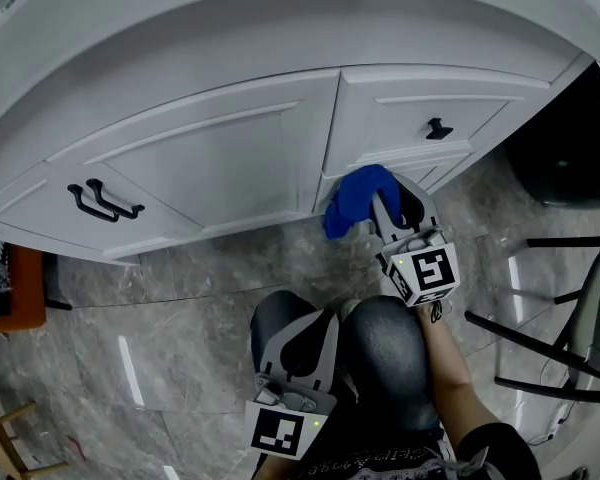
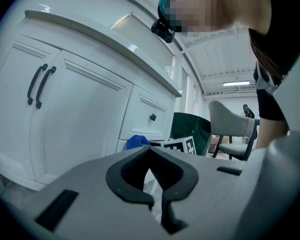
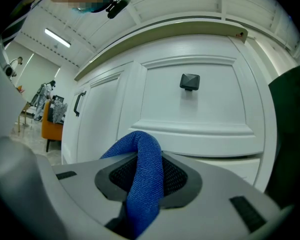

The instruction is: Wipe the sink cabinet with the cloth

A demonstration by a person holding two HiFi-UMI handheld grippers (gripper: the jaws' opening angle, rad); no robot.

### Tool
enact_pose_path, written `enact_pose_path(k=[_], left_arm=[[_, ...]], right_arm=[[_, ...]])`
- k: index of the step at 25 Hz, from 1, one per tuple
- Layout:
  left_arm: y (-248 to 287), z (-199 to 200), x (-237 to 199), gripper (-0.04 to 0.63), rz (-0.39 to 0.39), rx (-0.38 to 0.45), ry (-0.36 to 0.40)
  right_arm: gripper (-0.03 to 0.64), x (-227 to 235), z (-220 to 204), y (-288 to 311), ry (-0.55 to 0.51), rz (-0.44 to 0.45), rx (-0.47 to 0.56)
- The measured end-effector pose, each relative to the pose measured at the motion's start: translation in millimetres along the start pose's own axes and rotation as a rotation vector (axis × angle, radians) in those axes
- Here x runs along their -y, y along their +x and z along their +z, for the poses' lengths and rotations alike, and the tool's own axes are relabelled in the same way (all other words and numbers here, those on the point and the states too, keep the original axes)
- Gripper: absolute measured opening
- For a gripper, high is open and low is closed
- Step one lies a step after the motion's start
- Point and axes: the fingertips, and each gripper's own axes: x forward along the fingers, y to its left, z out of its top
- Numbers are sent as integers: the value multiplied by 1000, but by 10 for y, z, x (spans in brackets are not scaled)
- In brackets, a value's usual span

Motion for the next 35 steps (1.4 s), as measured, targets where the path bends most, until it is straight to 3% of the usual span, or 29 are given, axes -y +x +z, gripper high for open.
enact_pose_path(k=[13,35], left_arm=[[61,-27,-10,5,-20,-4,-16],[92,-13,52,5,-25,2,-14]], right_arm=[[115,256,-45,-89,-1,-66,-19],[115,803,-187,-309,106,-223,-23]])
